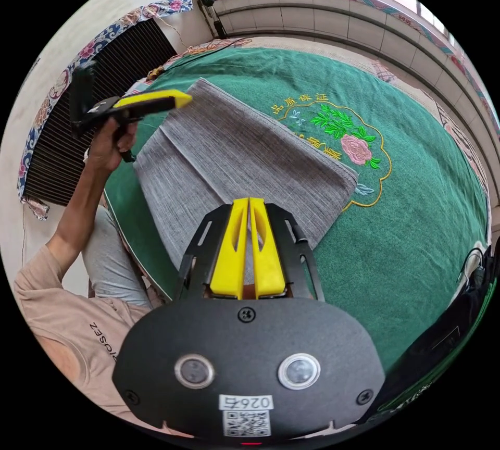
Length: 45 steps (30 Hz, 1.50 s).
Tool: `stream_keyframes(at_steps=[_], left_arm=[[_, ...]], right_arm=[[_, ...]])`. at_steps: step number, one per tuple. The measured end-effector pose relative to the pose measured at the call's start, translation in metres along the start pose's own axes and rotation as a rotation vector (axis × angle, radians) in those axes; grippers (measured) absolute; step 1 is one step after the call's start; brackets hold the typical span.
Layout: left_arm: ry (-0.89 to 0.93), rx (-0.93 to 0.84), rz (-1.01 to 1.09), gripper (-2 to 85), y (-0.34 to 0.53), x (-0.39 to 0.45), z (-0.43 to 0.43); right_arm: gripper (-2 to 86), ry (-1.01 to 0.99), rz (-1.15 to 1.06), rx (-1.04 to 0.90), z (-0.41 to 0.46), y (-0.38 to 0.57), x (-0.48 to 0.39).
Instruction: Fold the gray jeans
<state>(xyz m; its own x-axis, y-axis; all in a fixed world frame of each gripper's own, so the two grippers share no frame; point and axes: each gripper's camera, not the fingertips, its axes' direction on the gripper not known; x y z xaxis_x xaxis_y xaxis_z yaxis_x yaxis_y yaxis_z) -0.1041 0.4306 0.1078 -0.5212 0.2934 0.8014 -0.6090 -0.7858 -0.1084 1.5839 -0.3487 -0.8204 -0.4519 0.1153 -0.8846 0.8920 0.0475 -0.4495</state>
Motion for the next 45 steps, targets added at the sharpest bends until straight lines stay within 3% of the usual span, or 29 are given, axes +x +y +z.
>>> stream_keyframes(at_steps=[1, 6, 9, 13, 15, 18, 24, 29, 33, 36, 40, 45], left_arm=[[-0.082, -0.136, 0.078, -0.9, -0.002, 0.008, 0.032], [0.038, -0.129, -0.090, -1.0, 0.006, -0.007, 0.011], [0.008, 0.056, -0.089, -1.0, 0.027, 0.006, -0.035], [0.208, 0.182, 0.052, -1.0, 0.053, 0.036, -0.057], [0.128, 0.103, 0.130, -1.0, 0.054, 0.056, -0.043], [-0.045, -0.176, 0.248, -1.0, 0.062, 0.081, 0.022], [-0.063, -0.105, 0.227, -1.0, 0.084, 0.082, 0.043], [0.054, -0.140, 0.137, -0.7, 0.083, 0.055, 0.037], [0.106, -0.006, 0.016, -0.4, 0.098, 0.005, 0.014], [0.171, 0.035, -0.143, 0.6, 0.117, -0.047, 0.022], [0.329, 0.022, -0.315, 8.1, 0.142, -0.105, 0.066], [0.292, 0.010, -0.339, 13.4, 0.151, -0.131, 0.094]], right_arm=[[-0.9, 0.006, 0.002, -0.020, 0.004, 0.028, 0.003], [-0.9, 0.039, -0.045, -0.136, 0.017, 0.137, -0.005], [-0.9, 0.083, -0.113, -0.103, -0.020, 0.205, -0.035], [-0.9, -0.048, -0.254, -0.023, -0.065, 0.294, -0.081], [-0.9, -0.022, -0.287, -0.092, -0.050, 0.321, -0.094], [-0.9, 0.068, -0.333, -0.178, -0.019, 0.365, -0.117], [-1.0, 0.189, -0.403, -0.139, -0.056, 0.447, -0.131], [-1.3, 0.133, -0.355, -0.148, -0.130, 0.461, -0.090], [-1.3, 0.145, -0.357, -0.136, -0.206, 0.461, -0.056], [-1.3, 0.140, -0.261, -0.063, -0.280, 0.449, 0.007], [-0.6, 0.040, -0.020, 0.035, -0.378, 0.427, 0.141], [2.5, -0.153, 0.211, 0.090, -0.451, 0.397, 0.282]])
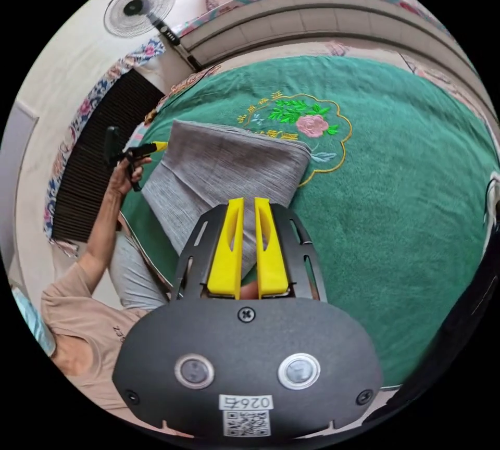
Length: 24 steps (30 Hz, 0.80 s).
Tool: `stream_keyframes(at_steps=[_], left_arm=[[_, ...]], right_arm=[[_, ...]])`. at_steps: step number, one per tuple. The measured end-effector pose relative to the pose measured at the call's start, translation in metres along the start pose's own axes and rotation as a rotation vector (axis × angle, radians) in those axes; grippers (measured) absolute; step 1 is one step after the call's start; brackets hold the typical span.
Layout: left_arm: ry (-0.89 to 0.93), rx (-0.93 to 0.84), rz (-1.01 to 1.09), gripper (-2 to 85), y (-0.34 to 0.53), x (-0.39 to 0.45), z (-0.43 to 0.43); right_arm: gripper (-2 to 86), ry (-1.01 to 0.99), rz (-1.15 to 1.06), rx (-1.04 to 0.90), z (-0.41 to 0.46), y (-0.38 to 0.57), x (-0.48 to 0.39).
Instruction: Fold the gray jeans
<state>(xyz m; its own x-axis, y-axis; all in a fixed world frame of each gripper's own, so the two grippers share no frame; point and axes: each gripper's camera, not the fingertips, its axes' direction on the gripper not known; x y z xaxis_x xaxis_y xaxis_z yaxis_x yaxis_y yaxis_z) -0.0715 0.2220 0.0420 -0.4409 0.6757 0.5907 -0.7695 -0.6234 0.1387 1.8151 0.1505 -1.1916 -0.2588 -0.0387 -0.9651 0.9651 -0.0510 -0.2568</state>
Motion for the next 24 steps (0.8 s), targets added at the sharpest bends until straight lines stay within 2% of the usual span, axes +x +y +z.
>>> stream_keyframes(at_steps=[4, 8, 13, 17, 19, 24], left_arm=[[0.066, -0.135, 0.045, 15.6, -0.007, -0.011, 0.044], [0.022, -0.124, 0.075, 16.4, -0.010, -0.016, 0.059], [0.044, -0.111, 0.071, 15.8, -0.014, -0.036, 0.073], [0.087, -0.100, 0.055, 15.5, -0.021, -0.053, 0.082], [0.116, -0.104, 0.099, 17.2, -0.026, -0.055, 0.088], [0.054, -0.129, 0.062, 14.5, -0.044, -0.065, 0.099]], right_arm=[[6.3, -0.094, 0.121, -0.043, -0.028, -0.064, 0.071], [10.9, -0.104, 0.192, -0.101, -0.042, -0.142, 0.105], [9.7, -0.139, 0.219, -0.084, -0.061, -0.245, 0.116], [6.9, -0.308, 0.224, -0.086, -0.058, -0.341, 0.115], [5.9, -0.282, 0.239, -0.077, -0.058, -0.383, 0.113], [5.5, -0.359, 0.260, -0.048, -0.052, -0.504, 0.095]])
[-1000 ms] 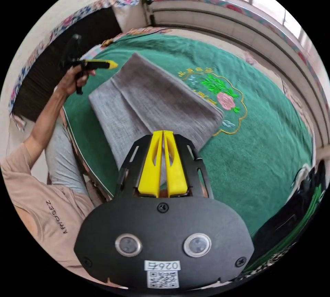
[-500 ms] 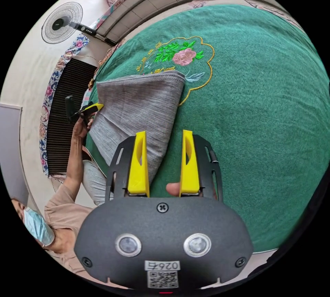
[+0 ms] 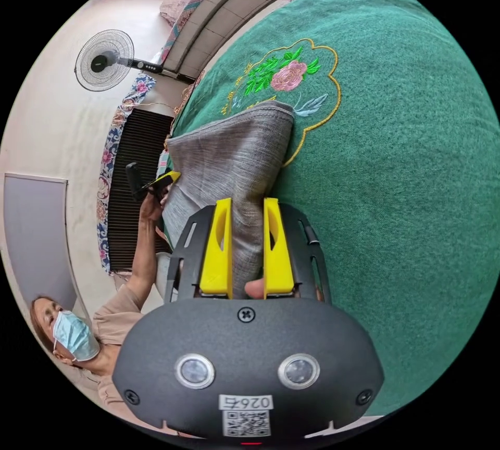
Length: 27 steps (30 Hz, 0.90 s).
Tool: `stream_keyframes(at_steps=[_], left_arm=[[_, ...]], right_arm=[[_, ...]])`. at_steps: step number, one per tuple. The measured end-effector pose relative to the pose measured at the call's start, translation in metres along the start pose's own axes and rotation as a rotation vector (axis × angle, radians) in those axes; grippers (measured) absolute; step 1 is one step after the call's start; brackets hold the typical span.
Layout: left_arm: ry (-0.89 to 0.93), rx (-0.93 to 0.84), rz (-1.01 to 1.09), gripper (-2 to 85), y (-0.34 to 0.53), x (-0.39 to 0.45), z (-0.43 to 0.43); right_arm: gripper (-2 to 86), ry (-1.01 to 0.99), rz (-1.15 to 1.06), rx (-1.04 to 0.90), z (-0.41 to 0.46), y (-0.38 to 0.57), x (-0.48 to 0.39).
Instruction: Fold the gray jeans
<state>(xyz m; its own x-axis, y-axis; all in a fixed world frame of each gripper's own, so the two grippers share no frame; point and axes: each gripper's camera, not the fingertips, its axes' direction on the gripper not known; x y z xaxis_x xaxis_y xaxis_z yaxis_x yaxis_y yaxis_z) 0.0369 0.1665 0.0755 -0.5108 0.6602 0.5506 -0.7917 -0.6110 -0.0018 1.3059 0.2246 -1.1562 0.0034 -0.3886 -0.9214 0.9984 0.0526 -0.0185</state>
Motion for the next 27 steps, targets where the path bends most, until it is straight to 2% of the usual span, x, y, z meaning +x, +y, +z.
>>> stream_keyframes(at_steps=[4, 11, 15, 18, 21, 23, 27], left_arm=[[0.044, 0.010, -0.031, 12.8, -0.015, -0.015, 0.004], [0.117, 0.013, -0.089, 9.7, -0.041, -0.024, 0.013], [0.099, -0.022, -0.016, 12.5, -0.067, -0.021, 0.014], [0.101, -0.037, 0.007, 13.5, -0.086, -0.017, 0.014], [0.105, -0.035, 0.010, 11.9, -0.102, -0.012, 0.013], [0.204, -0.045, -0.039, 10.7, -0.112, -0.016, 0.015], [0.274, -0.012, -0.023, 11.0, -0.133, -0.016, 0.012]], right_arm=[[5.7, -0.059, 0.005, 0.020, 0.024, -0.100, -0.051], [1.2, -0.006, -0.040, 0.028, 0.063, -0.293, -0.182], [4.3, -0.014, -0.026, 0.031, 0.071, -0.387, -0.232], [7.7, -0.091, 0.000, 0.058, 0.085, -0.467, -0.272], [9.0, -0.106, 0.010, 0.031, 0.136, -0.562, -0.322], [7.2, -0.091, 0.001, -0.007, 0.205, -0.649, -0.377], [6.6, -0.061, -0.035, 0.003, 0.250, -0.760, -0.465]])
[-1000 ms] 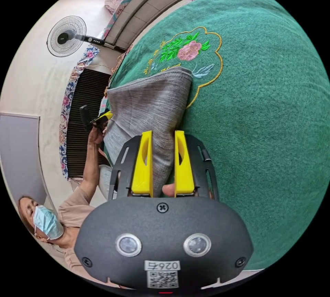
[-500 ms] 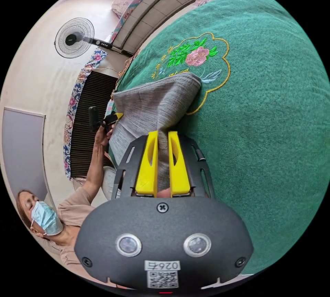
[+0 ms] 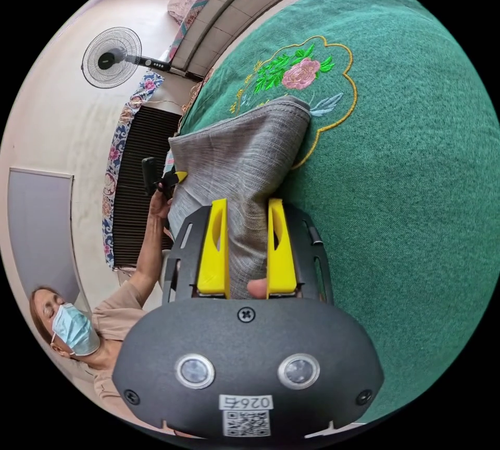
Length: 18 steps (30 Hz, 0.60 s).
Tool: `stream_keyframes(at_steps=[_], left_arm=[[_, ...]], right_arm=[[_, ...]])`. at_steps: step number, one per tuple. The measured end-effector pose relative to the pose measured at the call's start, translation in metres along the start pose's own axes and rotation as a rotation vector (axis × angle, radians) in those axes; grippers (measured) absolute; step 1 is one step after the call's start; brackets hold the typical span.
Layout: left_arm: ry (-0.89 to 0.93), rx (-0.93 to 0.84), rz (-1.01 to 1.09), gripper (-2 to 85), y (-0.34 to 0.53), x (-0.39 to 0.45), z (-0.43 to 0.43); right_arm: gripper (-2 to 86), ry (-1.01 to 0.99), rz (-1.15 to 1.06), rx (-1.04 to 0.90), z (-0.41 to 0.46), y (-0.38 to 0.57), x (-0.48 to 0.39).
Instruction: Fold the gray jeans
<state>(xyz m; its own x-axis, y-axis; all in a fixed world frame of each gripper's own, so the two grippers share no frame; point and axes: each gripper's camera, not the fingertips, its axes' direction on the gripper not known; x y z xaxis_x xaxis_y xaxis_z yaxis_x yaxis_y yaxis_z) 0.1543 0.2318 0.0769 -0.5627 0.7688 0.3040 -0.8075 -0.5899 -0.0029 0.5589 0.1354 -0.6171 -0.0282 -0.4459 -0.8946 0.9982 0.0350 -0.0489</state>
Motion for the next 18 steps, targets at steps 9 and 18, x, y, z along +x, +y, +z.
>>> stream_keyframes(at_steps=[9, 18], left_arm=[[-0.071, -0.004, 0.005, 8.7, -0.055, 0.058, -0.019], [-0.130, 0.153, 0.148, 8.1, -0.092, 0.201, -0.072]], right_arm=[[1.1, 0.027, -0.005, 0.055, 0.127, -0.283, -0.199], [0.5, 0.385, -0.339, 0.254, 0.139, -0.485, -0.587]])
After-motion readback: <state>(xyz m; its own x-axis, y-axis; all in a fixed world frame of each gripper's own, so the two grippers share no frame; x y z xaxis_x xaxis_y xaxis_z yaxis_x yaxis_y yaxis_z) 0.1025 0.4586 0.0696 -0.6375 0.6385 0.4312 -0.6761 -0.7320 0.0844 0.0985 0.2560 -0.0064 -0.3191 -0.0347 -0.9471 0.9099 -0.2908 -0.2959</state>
